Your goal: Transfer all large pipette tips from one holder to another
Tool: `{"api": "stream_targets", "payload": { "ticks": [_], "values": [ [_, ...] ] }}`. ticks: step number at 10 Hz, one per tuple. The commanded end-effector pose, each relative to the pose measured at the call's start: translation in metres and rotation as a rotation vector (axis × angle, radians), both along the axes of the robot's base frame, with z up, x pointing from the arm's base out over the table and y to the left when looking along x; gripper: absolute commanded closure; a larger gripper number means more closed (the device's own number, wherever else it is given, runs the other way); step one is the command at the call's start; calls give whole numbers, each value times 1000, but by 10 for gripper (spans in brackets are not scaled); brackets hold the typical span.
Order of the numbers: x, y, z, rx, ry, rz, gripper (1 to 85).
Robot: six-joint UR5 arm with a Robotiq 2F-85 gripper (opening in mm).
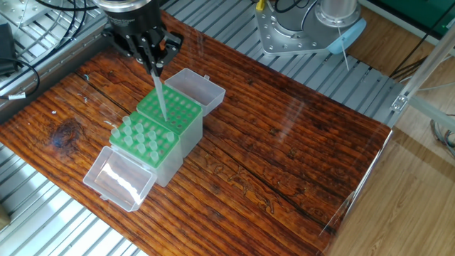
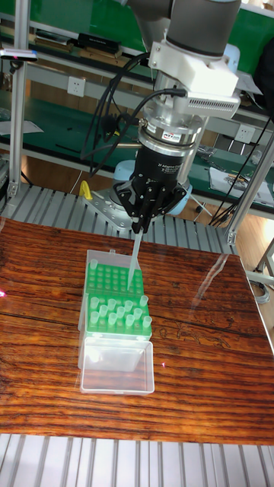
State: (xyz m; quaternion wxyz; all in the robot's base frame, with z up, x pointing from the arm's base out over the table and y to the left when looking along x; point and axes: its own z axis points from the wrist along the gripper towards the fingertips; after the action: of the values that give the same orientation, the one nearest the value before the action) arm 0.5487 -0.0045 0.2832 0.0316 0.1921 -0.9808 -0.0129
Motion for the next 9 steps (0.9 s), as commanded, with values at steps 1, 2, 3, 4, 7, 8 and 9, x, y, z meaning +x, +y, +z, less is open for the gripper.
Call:
{"api": "stream_targets", "payload": {
  "ticks": [1,2,3,4,7,8,9],
  "values": [
    [1,2,1,10,-5,7,710],
    [1,2,1,9,-5,8,710],
    [2,2,1,11,-7,8,710],
    [1,3,1,14,-7,10,710],
    [0,6,4,24,-10,10,710],
    [-1,6,6,27,-10,10,710],
    [-1,6,8,29,-10,10,710]
  ]
}}
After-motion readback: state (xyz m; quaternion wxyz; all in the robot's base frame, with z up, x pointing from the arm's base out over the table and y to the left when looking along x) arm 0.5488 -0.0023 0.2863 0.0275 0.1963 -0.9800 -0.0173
